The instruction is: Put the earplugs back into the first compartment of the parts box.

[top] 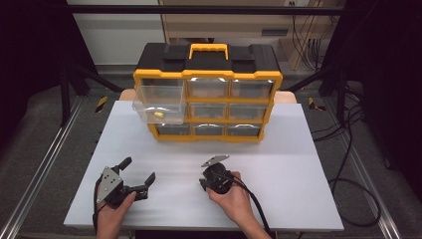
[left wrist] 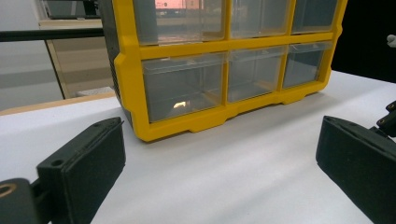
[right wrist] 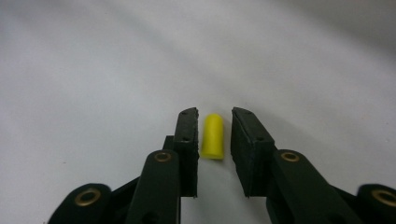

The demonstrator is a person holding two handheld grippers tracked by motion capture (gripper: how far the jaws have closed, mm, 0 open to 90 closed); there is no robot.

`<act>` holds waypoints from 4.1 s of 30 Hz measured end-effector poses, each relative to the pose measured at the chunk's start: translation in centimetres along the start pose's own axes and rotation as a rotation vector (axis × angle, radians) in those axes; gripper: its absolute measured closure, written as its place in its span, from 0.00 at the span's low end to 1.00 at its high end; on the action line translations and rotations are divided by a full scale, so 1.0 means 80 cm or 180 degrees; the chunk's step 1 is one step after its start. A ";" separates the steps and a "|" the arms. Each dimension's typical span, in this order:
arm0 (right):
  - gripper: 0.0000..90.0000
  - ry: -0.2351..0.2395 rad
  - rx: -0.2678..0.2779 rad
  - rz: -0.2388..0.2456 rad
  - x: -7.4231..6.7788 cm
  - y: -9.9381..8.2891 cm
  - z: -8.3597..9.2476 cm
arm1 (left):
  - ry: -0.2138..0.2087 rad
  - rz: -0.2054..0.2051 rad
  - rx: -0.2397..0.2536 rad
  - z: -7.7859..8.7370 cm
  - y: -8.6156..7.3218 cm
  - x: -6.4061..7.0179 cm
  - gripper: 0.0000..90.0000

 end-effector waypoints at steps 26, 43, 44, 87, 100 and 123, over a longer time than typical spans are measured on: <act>0.92 0.0193 0.0614 -0.0063 0.015 0.024 0.034 | -0.0006 0.0059 0.0013 0.000 0.001 -0.001 0.01; 0.93 0.0368 0.1208 -0.0139 0.037 0.075 0.093 | 0.0015 0.0017 0.0074 -0.003 0.006 0.001 0.02; 0.93 0.0386 0.1209 -0.0164 0.038 0.078 0.095 | 0.0014 0.0016 0.0071 -0.004 0.006 0.001 0.02; 0.93 0.0095 0.1649 -0.0202 0.062 0.188 0.186 | 0.0106 0.0100 0.0084 -0.001 0.004 -0.007 0.02; 0.93 0.0026 0.1816 -0.0162 0.065 0.220 0.221 | 0.0057 0.0099 0.0061 -0.005 0.004 -0.004 0.02; 0.93 0.0128 0.1904 -0.0010 0.030 0.310 0.218 | 0.0052 0.0113 0.0023 -0.005 0.001 -0.005 0.02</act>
Point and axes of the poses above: each handheld gripper's, and its own axes: z roughly backward along the jaws, y roughly out of its top, x roughly to its right, the point moved 5 cm from there along -z, roughly forward along the jaws, and after that the axes turned 5 degrees about -z, right-handed, at the moved point
